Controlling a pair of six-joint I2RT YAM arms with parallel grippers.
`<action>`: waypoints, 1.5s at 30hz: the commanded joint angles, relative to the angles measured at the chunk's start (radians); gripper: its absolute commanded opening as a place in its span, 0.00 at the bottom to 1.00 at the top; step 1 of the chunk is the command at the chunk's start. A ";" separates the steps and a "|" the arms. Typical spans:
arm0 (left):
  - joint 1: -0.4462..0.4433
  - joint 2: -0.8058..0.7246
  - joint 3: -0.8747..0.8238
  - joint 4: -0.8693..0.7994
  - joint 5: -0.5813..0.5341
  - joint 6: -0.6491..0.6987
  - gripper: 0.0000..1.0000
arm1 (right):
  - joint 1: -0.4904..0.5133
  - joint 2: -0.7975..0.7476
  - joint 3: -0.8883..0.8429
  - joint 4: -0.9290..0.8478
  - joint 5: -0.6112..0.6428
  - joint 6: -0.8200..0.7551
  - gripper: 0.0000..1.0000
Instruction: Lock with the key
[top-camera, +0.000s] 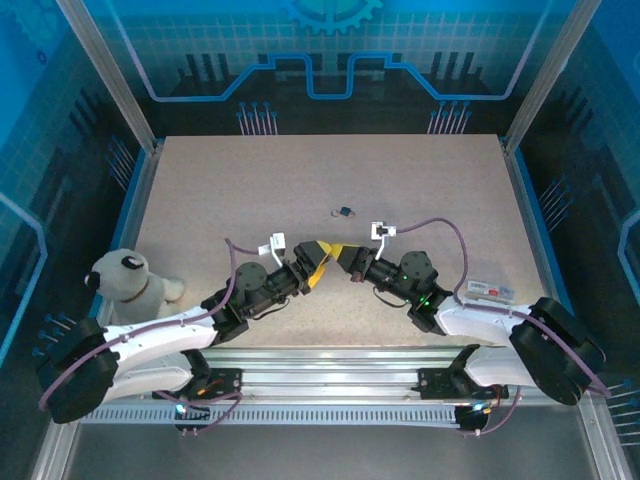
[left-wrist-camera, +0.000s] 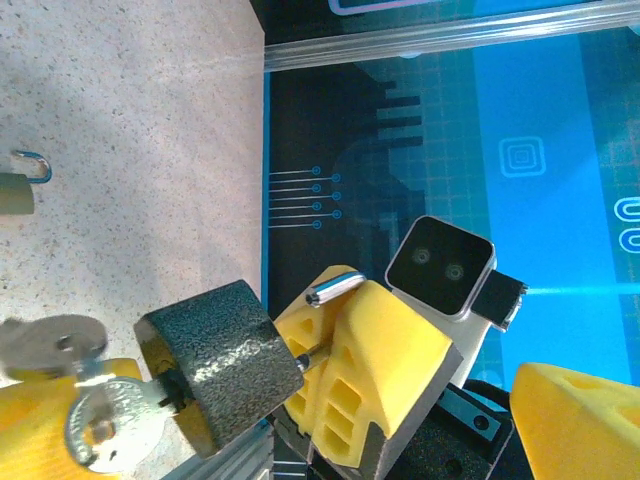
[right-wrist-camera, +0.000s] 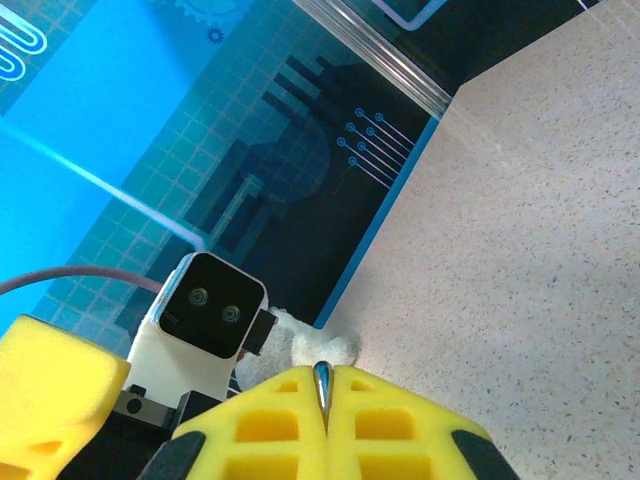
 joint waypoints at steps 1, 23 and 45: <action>-0.003 -0.032 -0.022 0.049 -0.037 0.000 0.93 | 0.017 0.009 -0.015 0.073 0.021 0.007 0.00; -0.002 -0.068 -0.050 0.051 -0.079 -0.001 0.80 | 0.050 0.093 -0.046 0.188 0.020 0.040 0.00; 0.005 -0.119 -0.080 0.027 -0.096 0.010 0.62 | 0.059 0.122 -0.034 0.210 0.014 0.058 0.00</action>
